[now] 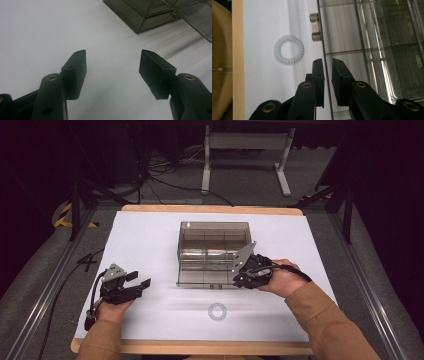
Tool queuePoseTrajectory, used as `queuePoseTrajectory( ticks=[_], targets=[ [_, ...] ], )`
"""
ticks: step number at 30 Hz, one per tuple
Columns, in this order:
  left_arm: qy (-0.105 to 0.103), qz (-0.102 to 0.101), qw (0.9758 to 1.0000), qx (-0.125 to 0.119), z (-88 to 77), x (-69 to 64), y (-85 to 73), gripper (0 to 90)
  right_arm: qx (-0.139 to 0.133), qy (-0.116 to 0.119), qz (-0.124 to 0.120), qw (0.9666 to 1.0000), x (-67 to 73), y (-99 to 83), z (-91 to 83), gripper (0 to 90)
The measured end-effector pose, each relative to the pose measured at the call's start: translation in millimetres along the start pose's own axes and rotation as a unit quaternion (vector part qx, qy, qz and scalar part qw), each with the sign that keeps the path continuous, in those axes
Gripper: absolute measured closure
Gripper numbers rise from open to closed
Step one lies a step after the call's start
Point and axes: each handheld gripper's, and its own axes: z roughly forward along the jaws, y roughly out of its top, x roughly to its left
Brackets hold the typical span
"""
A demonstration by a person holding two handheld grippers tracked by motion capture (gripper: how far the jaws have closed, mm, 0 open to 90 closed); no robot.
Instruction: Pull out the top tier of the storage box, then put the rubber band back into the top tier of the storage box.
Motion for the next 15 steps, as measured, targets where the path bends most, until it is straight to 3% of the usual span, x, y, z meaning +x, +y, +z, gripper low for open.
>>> queuePoseTrajectory(
  ticks=[4,15],
  targets=[
    [-0.001,0.0,1.0,0.001,1.5,-0.1,0.5,39.6,-0.019,0.0,0.003,0.9998,5.0,0.0,-4.4,79.1],
    [-0.003,0.002,1.0,0.0,2.8,-0.9,1.6,39.6,-0.068,-0.014,0.043,0.9967,25.8,-2.3,-8.7,76.6]
  ],
)
